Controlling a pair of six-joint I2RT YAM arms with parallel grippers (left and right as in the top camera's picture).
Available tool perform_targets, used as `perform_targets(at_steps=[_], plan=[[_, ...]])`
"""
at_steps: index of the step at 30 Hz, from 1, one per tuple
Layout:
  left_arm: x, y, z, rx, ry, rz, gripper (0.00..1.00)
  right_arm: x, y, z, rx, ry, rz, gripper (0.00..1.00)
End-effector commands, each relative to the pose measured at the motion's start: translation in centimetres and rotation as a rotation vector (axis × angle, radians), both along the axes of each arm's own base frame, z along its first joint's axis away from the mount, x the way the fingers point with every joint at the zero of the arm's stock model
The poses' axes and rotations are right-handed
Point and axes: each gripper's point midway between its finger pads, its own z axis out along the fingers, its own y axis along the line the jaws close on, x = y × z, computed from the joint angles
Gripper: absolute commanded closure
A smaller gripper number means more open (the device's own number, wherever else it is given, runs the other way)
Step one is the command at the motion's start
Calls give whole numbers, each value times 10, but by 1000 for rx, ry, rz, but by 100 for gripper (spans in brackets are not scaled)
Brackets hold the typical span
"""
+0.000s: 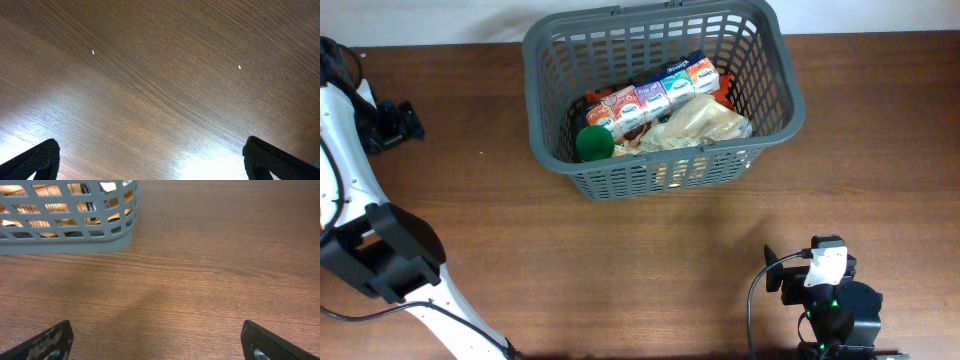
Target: Pack container
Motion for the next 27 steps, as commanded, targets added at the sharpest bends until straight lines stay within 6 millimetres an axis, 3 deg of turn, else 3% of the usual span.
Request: perform_targets(at_steps=[1, 14, 16, 20, 24, 27], plan=[[-1, 0, 1, -7, -7, 14, 1, 0, 1, 0, 0, -8, 1, 1], [-1, -1, 6, -2, -16, 14, 1, 0, 1, 0, 1, -7, 1, 1], [-3, -3, 20, 12, -45, 10, 1, 0, 1, 0, 1, -7, 1, 1], [-13, -23, 66, 55, -135, -21, 1, 0, 1, 0, 0, -8, 1, 1], [-38, -63, 109, 91, -227, -85, 1, 0, 1, 0, 1, -8, 1, 1], [-67, -85, 130, 168, -279, -148, 1, 0, 1, 0, 1, -8, 1, 1]])
